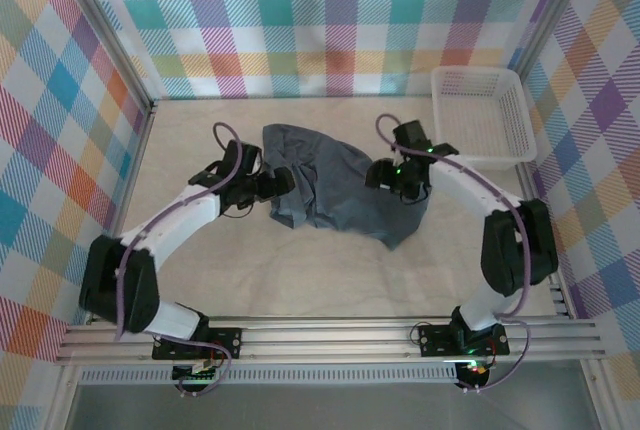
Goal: Fold the inside-out t-shirt
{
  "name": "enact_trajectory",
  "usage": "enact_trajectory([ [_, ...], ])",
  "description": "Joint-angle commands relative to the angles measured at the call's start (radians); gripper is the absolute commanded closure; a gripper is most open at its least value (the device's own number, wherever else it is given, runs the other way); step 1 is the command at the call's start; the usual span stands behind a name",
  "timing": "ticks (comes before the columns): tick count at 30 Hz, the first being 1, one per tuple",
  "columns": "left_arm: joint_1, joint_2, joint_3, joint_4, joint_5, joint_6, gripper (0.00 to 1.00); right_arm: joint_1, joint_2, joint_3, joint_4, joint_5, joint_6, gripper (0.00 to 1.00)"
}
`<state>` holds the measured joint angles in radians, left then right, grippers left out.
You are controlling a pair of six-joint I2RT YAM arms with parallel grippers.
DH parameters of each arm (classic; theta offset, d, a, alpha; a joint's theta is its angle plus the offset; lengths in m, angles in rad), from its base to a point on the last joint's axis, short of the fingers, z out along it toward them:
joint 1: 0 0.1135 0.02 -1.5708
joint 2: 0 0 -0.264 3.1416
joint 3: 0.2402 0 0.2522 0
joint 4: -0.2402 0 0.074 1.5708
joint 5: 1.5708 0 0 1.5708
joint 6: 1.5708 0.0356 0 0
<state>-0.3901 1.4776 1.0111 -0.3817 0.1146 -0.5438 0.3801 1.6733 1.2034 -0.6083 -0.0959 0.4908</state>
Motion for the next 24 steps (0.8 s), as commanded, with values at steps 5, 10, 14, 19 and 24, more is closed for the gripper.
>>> enact_trajectory([
  [5,-0.009,0.219,0.089,0.187,0.083,-0.094,0.29,0.024,0.107,0.002,0.042,-0.054,-0.01,0.81],
  [10,0.003,0.292,0.186,0.061,0.04,-0.016,1.0,0.018,0.052,0.046,0.027,-0.01,-0.033,1.0],
  [14,0.092,0.135,0.182,-0.018,0.019,0.004,1.0,-0.015,-0.067,0.087,-0.002,0.03,-0.038,1.0],
  [19,0.193,-0.143,0.277,-0.219,-0.058,0.053,1.0,-0.061,-0.231,0.157,-0.018,0.1,-0.045,1.0],
  [24,0.22,-0.164,0.251,-0.274,-0.215,0.036,1.0,-0.077,-0.086,0.23,-0.055,0.178,-0.083,1.0],
])
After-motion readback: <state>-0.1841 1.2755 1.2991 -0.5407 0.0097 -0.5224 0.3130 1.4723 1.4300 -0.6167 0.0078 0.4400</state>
